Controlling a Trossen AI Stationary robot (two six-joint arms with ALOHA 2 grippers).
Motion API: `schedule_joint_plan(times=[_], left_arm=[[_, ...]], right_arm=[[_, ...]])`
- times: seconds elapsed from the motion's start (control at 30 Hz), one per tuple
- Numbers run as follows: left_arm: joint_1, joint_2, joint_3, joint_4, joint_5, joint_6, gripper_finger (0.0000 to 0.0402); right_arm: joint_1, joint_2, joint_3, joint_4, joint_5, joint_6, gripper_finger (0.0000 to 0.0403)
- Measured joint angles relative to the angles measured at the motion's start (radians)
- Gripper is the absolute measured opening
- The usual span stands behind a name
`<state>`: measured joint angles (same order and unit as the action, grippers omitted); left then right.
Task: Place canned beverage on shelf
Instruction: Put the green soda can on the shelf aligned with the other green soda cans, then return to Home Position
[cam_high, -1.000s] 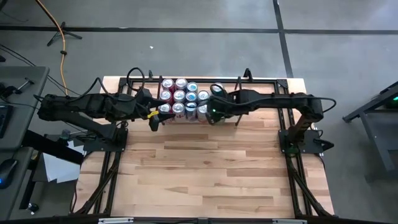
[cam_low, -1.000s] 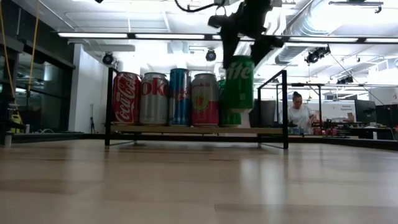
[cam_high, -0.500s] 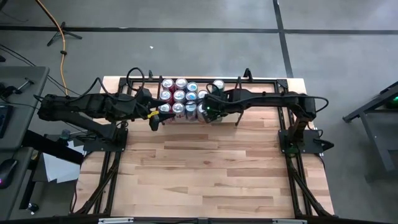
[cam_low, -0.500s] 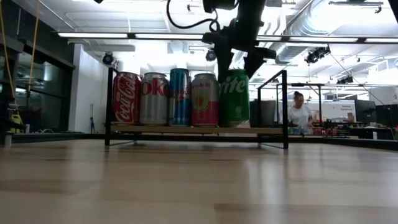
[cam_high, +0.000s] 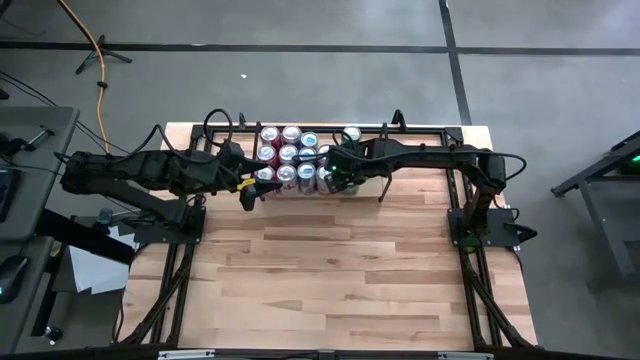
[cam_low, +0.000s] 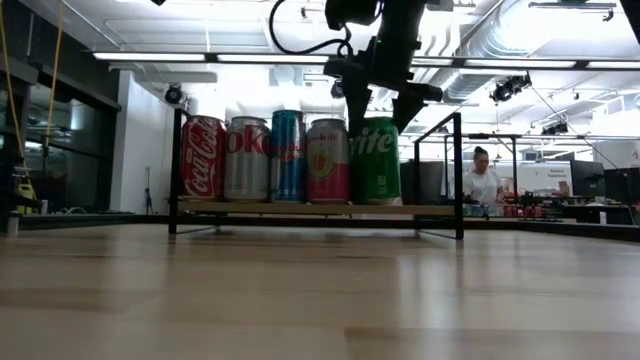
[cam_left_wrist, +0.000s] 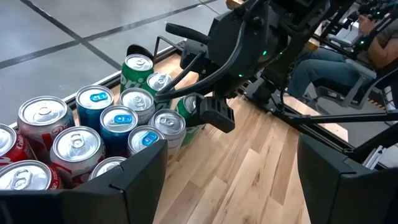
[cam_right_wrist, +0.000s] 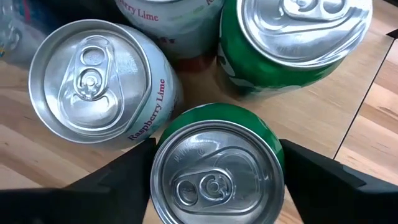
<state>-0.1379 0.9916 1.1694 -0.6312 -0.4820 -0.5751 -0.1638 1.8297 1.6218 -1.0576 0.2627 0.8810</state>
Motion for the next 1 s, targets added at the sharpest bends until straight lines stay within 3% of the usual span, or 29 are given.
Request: schedule_joint_plan(times=[0.13,0.23,0.67,1.0], left_arm=[[0.000,0.000,0.000,0.000,0.000,0.000,0.0259],[0.000,0.000,0.000,0.000,0.000,0.000,0.0259],[0.000,0.000,0.000,0.000,0.000,0.002,0.0259],[0.000,-0.001,0.000,0.001,0.028,0.006,0.0259]], right_arm=[[0.000,0.000,0.000,-0.004,-0.010,0.001,0.0352],[0.000,0.000,0.000,-0.007,-0.010,0.009,0.0373],[-0.002,-0.020,0.000,-0.020,-0.008,-0.006,0.0374],[-0.006,-0.138,0.000,-0.051,-0.002,-0.073,0.0375]])
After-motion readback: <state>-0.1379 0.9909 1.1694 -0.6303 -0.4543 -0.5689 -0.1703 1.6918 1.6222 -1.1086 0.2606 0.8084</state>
